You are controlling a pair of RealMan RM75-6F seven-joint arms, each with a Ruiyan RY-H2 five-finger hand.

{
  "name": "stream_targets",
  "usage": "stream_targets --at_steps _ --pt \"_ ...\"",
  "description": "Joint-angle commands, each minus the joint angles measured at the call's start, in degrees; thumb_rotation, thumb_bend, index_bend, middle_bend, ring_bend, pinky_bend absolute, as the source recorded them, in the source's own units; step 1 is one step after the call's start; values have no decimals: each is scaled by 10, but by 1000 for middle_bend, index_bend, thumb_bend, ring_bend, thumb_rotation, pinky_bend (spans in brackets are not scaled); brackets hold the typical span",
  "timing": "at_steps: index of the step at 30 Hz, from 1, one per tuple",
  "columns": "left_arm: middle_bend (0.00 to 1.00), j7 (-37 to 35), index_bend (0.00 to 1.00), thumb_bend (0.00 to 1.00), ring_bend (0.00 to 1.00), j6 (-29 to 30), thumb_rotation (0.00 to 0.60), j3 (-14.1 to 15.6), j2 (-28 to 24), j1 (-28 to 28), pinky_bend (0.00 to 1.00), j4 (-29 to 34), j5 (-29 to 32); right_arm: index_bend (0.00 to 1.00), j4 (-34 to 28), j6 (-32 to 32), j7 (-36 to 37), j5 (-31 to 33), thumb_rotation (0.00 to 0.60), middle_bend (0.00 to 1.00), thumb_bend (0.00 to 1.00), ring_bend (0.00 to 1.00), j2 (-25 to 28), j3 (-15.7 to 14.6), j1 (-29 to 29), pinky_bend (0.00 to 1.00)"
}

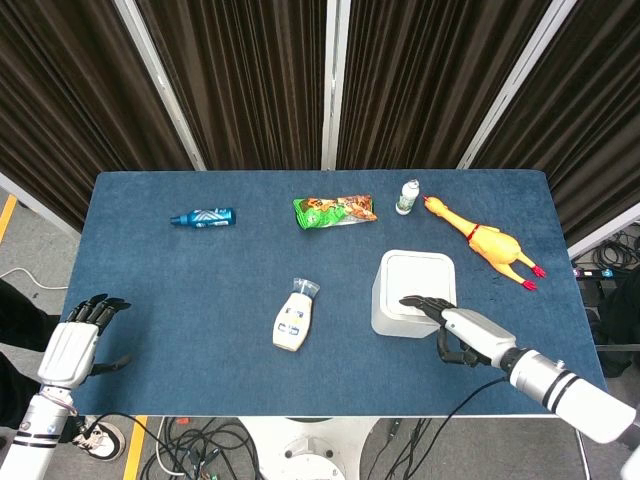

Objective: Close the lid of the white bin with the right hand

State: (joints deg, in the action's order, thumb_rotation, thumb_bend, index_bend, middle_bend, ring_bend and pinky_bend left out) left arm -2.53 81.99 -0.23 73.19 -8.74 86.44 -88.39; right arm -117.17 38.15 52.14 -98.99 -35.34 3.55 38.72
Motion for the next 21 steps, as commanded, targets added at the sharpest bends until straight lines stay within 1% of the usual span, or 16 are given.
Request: stream_targets --at_steps 1,3,5,8,9,10,11,12,14,15,16,17,18,20,21 --pt "210 0 238 0 107 1 600 0 0 0 180 1 0 0 -5 101 -71 -8 600 8 1000 0 30 -10 -58 0" --pt "210 0 238 0 107 2 600 0 0 1 180 3 0 0 -1 155 -122 -1 600 8 1000 0 31 -21 -101 0" --pt "210 1 238 0 107 3 600 -1 -1 1 180 6 -1 0 11 199 -165 9 600 8 1000 0 19 -35 -140 0" --pt "211 4 238 0 107 4 600 -1 -4 1 180 11 -2 0 56 272 -261 42 600 7 1000 0 -29 -55 -211 0" --pt "210 6 238 0 107 5 600 -1 -5 1 180 12 -2 0 81 302 -304 59 600 6 1000 0 -60 -59 -239 0" --pt "210 6 238 0 107 4 600 -1 -6 1 180 13 -2 0 104 327 -330 70 600 8 1000 0 -89 -60 -258 0" --pt "210 7 238 0 107 3 600 0 -6 2 180 14 -1 0 130 351 -349 79 600 14 1000 0 -120 -60 -277 0" --pt "210 8 238 0 107 2 600 0 -7 2 180 15 0 0 169 378 -369 89 600 21 1000 0 -161 -60 -297 0" --pt "210 9 238 0 107 2 600 0 -7 2 180 16 0 0 234 410 -396 103 600 31 994 0 -218 -58 -322 0" --pt "210 10 238 0 107 3 600 0 -5 2 180 16 0 0 278 429 -414 112 600 28 962 0 -255 -54 -335 0" --pt "210 10 238 0 107 3 600 0 -4 2 180 16 1 0 308 441 -427 117 600 21 922 0 -279 -51 -343 0" --pt "210 11 238 0 107 3 600 -1 -3 2 180 15 1 0 335 448 -438 122 600 11 803 0 -300 -49 -348 0" --pt "210 12 238 0 107 1 600 -1 -1 1 180 13 1 0 365 457 -455 126 600 4 646 0 -322 -45 -353 0" --pt "210 14 238 0 107 0 600 0 1 1 180 12 1 0 398 471 -481 131 600 0 223 0 -348 -38 -358 0" --pt "210 14 238 0 107 -1 600 0 3 1 180 11 1 0 407 472 -494 136 600 0 104 0 -358 -34 -360 0"
